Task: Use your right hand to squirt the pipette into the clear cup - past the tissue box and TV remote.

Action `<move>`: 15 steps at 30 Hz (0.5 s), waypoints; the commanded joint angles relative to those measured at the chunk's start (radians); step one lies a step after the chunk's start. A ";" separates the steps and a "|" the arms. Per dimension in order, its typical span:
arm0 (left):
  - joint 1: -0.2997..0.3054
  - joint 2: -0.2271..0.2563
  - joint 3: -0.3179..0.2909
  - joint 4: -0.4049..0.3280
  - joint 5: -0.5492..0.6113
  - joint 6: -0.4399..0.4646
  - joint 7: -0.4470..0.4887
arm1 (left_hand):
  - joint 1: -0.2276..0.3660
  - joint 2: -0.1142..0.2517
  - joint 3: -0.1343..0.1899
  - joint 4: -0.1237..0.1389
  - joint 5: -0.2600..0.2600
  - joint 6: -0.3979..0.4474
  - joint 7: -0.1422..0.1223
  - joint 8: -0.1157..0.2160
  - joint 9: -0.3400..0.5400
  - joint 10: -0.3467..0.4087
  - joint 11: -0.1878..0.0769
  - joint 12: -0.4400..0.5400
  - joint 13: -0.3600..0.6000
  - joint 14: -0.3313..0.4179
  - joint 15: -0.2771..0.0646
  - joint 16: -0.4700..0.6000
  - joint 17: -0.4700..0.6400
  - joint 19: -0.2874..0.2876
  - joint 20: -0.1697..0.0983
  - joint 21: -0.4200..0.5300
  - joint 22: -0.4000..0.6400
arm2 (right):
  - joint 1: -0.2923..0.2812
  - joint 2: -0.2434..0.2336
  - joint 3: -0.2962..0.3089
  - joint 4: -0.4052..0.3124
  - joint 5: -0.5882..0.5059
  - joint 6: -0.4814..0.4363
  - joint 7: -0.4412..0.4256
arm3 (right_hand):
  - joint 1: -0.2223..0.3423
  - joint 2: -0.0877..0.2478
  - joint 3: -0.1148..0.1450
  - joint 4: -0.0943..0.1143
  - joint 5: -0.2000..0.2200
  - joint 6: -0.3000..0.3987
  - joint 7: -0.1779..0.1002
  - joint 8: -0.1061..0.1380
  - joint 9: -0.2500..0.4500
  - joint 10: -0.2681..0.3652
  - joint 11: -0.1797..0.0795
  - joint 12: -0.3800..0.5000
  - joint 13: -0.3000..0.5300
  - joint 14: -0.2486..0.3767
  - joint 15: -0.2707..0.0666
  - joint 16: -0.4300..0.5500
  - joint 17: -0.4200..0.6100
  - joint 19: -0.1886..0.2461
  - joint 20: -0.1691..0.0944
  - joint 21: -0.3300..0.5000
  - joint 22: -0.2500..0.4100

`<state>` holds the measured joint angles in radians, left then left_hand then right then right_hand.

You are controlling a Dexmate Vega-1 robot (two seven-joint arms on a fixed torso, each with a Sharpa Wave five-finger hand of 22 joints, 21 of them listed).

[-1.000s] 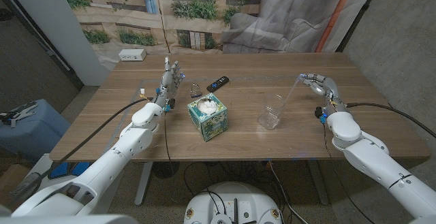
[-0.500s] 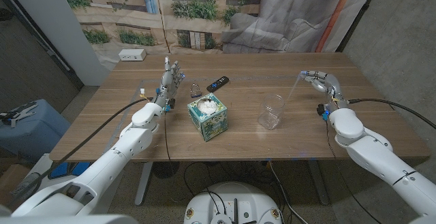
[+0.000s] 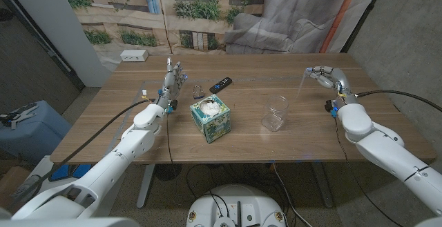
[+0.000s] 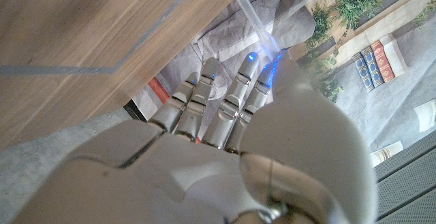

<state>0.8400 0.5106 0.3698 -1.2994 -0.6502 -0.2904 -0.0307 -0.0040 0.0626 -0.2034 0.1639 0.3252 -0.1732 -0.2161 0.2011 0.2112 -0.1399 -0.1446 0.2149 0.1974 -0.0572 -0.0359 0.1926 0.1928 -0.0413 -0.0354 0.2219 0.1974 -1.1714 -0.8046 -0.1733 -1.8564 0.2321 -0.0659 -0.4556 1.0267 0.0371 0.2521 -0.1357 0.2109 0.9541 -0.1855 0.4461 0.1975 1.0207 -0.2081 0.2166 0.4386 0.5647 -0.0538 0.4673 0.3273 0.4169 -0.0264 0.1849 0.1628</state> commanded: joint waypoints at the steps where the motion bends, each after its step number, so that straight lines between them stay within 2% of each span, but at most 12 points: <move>1: 0.000 0.000 -0.001 -0.001 0.000 0.000 0.000 | 0.002 0.040 -0.006 0.000 0.005 -0.001 -0.006 0.006 0.002 -0.001 -0.003 0.005 0.006 -0.007 -0.115 0.006 0.006 -0.011 -0.091 0.005 0.002 | 0.021 -0.049 -0.021 -0.034 -0.101 -0.087 -0.020 | 0.000 0.010 0.003 -0.006 0.005 0.015 0.001 0.007 0.003 0.011 0.002 0.007 0.003 0.005 -0.140 0.000 0.002 0.007 0.001 0.005 0.004; 15: 0.000 0.000 0.000 -0.001 0.000 0.000 0.000 | 0.002 0.040 -0.006 0.000 0.005 -0.001 -0.006 0.006 0.002 -0.002 -0.004 0.004 0.006 -0.008 -0.116 0.006 0.006 -0.011 -0.091 0.005 0.002 | 0.089 -0.085 -0.080 -0.038 -0.230 -0.152 -0.014 | 0.002 0.010 0.007 -0.011 0.007 0.026 -0.001 0.011 0.003 0.013 0.000 0.008 0.003 0.009 -0.142 -0.001 0.001 0.011 0.000 0.005 0.004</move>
<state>0.8403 0.5110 0.3694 -1.3000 -0.6506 -0.2904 -0.0311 -0.0039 0.0626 -0.2034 0.1638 0.3252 -0.1732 -0.2161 0.2011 0.2112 -0.1399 -0.1446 0.2149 0.1973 -0.0572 -0.0359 0.1926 0.1929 -0.0413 -0.0354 0.2219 0.1974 -1.1286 -0.8642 -0.2130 -1.8910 0.1020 -0.1635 -0.4703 1.0267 0.0370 0.2551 -0.1411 0.2109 0.9685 -0.1892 0.4515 0.1975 1.0275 -0.2072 0.2166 0.4385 0.5648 -0.0538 0.4673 0.3271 0.4169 -0.0265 0.1849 0.1630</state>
